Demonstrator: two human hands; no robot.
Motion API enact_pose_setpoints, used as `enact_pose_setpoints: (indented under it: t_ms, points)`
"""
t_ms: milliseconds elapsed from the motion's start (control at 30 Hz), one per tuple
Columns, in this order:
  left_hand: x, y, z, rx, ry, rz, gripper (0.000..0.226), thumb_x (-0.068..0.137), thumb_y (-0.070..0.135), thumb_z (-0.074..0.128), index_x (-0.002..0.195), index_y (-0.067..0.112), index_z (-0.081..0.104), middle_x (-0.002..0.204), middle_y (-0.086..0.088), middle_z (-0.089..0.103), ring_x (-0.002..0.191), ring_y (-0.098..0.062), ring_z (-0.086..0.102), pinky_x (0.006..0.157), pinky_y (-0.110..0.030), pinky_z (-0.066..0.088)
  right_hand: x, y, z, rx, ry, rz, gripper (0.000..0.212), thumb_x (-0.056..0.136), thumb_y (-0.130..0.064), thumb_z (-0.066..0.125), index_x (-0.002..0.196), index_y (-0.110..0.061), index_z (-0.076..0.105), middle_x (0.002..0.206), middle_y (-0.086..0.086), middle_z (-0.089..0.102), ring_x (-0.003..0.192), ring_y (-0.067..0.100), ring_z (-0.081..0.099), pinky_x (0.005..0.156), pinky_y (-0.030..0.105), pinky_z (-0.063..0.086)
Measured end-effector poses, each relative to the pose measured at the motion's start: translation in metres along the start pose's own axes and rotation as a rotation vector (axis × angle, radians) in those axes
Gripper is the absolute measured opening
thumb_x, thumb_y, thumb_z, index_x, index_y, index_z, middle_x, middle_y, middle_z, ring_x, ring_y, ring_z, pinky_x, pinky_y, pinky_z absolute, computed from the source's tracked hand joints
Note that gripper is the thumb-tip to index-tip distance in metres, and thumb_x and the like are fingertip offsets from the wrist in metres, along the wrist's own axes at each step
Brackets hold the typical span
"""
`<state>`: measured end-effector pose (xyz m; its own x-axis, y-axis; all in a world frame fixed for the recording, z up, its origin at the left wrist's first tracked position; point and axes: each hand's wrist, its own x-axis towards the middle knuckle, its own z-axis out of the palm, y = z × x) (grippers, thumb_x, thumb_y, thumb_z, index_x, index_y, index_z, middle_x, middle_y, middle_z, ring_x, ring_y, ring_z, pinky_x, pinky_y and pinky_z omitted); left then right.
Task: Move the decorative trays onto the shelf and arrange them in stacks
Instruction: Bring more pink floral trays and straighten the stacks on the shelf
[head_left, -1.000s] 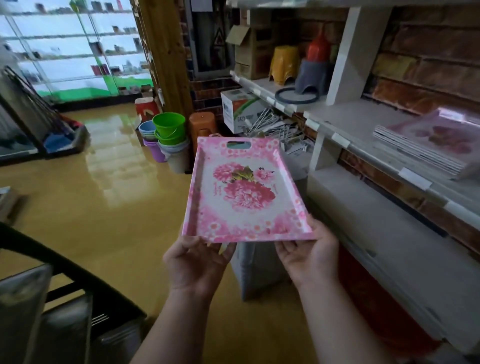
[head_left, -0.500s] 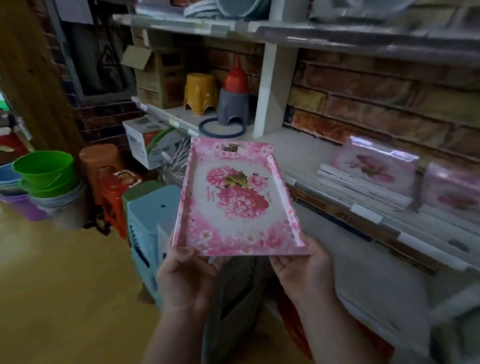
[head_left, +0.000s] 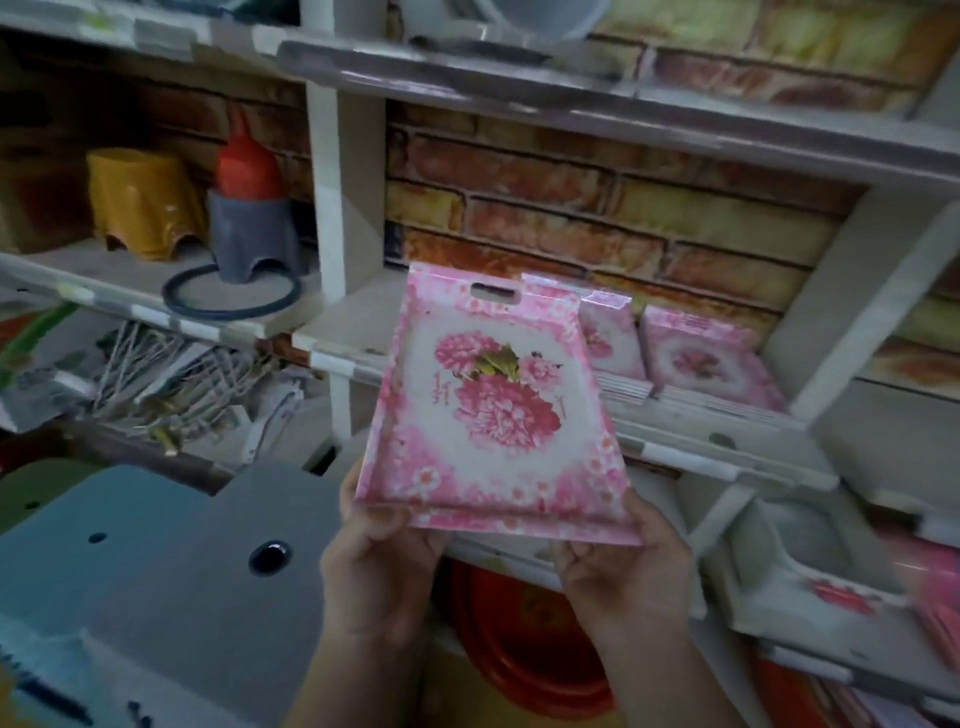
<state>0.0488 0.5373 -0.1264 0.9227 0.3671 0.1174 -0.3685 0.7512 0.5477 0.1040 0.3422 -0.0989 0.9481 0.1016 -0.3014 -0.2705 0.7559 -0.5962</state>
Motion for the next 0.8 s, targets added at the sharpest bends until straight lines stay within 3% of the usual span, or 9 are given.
enact_pose_setpoints:
  t_ms: [100, 300, 533, 600, 667, 800]
  points:
    - [0.018, -0.018, 0.006, -0.014, 0.004, -0.092, 0.113, 0.054, 0.021, 0.086, 0.157, 0.004, 0.042, 0.16, -0.028, 0.048, 0.144, -0.05, 0.051, 0.096, -0.056, 0.058, 0.01, -0.02, -0.008, 0.018, 0.029, -0.054, 0.039, 0.096, -0.025, 0.061, 0.13, -0.009, 0.074, 0.12, 0.013, 0.079, 0.1, 0.03, 0.077, 0.097, 0.045, 0.055]
    - [0.052, -0.051, 0.041, 0.051, -0.011, -0.241, 0.116, 0.038, 0.023, 0.094, 0.147, 0.012, 0.056, 0.137, -0.013, 0.071, 0.119, -0.037, 0.073, 0.095, -0.048, 0.059, 0.037, -0.056, -0.024, -0.036, 0.144, -0.158, 0.028, 0.1, -0.028, 0.063, 0.119, -0.015, 0.079, 0.117, 0.011, 0.08, 0.11, 0.032, 0.076, 0.096, 0.045, 0.058]
    - [0.105, -0.08, 0.051, 0.153, 0.04, -0.318, 0.086, 0.027, 0.022, 0.094, 0.106, 0.02, 0.06, 0.11, -0.005, 0.077, 0.103, -0.031, 0.077, 0.097, -0.047, 0.054, 0.09, -0.08, -0.028, -0.239, 0.263, -0.272, 0.036, 0.102, -0.054, 0.062, 0.123, -0.026, 0.075, 0.115, 0.001, 0.082, 0.105, 0.027, 0.078, 0.094, 0.045, 0.06]
    - [0.122, -0.084, 0.045, 0.281, 0.089, -0.288, 0.059, 0.041, 0.015, 0.084, 0.092, 0.017, 0.055, 0.097, -0.002, 0.077, 0.101, -0.031, 0.072, 0.095, -0.047, 0.053, 0.107, -0.085, -0.033, -0.355, 0.315, -0.304, 0.037, 0.1, -0.058, 0.065, 0.12, -0.028, 0.073, 0.116, 0.002, 0.08, 0.104, 0.027, 0.078, 0.092, 0.045, 0.062]
    - [0.136, -0.089, 0.042, 0.443, 0.135, -0.257, 0.042, 0.056, 0.012, 0.072, 0.095, 0.011, 0.058, 0.096, -0.005, 0.078, 0.105, -0.033, 0.069, 0.092, -0.046, 0.053, 0.122, -0.088, -0.039, -0.44, 0.387, -0.35, 0.041, 0.097, -0.064, 0.066, 0.116, -0.028, 0.071, 0.115, 0.0, 0.077, 0.104, 0.025, 0.076, 0.088, 0.044, 0.062]
    - [0.156, -0.102, 0.042, 0.552, 0.198, -0.171, 0.054, 0.061, 0.005, 0.071, 0.113, -0.005, 0.062, 0.09, -0.009, 0.077, 0.099, -0.032, 0.072, 0.083, -0.04, 0.058, 0.151, -0.095, -0.044, -0.545, 0.458, -0.468, 0.041, 0.1, -0.064, 0.061, 0.109, -0.025, 0.071, 0.111, 0.002, 0.075, 0.101, 0.022, 0.072, 0.078, 0.039, 0.06]
